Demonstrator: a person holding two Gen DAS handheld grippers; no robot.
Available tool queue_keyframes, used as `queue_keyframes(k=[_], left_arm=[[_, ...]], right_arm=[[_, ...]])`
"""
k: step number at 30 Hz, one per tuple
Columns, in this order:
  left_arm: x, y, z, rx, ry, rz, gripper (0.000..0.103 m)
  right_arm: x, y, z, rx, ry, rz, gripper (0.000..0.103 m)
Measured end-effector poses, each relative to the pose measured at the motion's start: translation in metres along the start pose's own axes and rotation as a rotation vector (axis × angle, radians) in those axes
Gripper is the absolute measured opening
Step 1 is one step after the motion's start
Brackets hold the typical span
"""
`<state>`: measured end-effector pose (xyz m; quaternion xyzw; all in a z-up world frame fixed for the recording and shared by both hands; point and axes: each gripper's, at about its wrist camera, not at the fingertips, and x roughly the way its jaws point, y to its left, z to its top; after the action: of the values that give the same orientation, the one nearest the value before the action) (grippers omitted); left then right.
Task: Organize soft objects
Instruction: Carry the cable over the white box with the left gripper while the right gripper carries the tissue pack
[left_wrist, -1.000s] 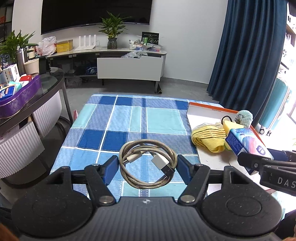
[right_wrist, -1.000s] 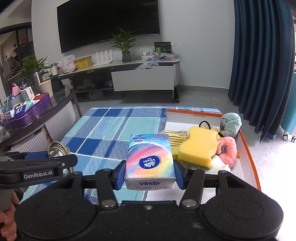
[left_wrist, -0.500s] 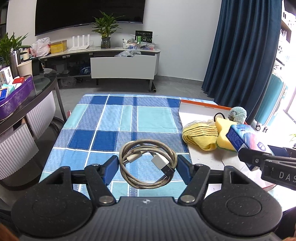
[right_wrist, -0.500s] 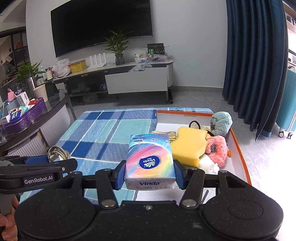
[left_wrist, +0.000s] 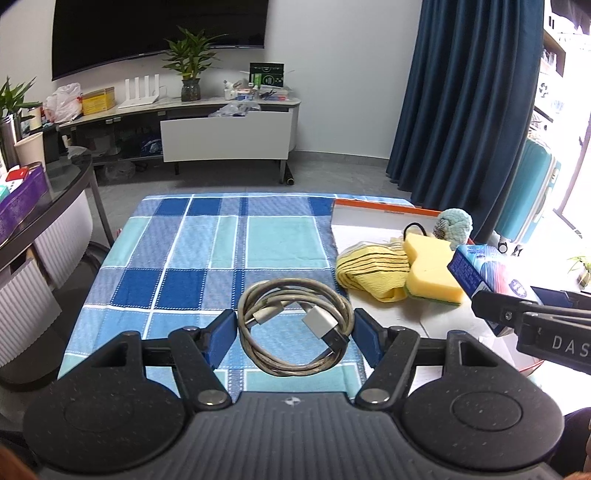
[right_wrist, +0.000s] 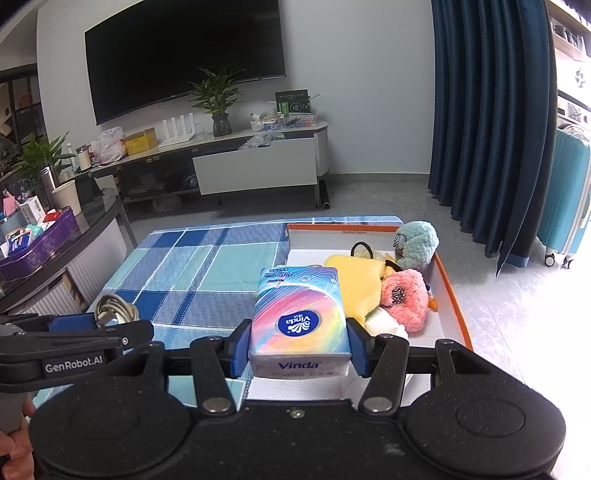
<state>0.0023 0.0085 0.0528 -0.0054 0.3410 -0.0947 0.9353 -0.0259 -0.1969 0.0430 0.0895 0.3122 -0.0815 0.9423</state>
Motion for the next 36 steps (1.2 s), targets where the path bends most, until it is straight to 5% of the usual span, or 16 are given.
queue_keyframes(k=[36], left_arm=[[0.046,-0.077,0.01,0.118,0.042,-0.15,0.069]], right_arm=[[0.011,-0.089,0.003,0.112,-0.003,-0.138,0.06]])
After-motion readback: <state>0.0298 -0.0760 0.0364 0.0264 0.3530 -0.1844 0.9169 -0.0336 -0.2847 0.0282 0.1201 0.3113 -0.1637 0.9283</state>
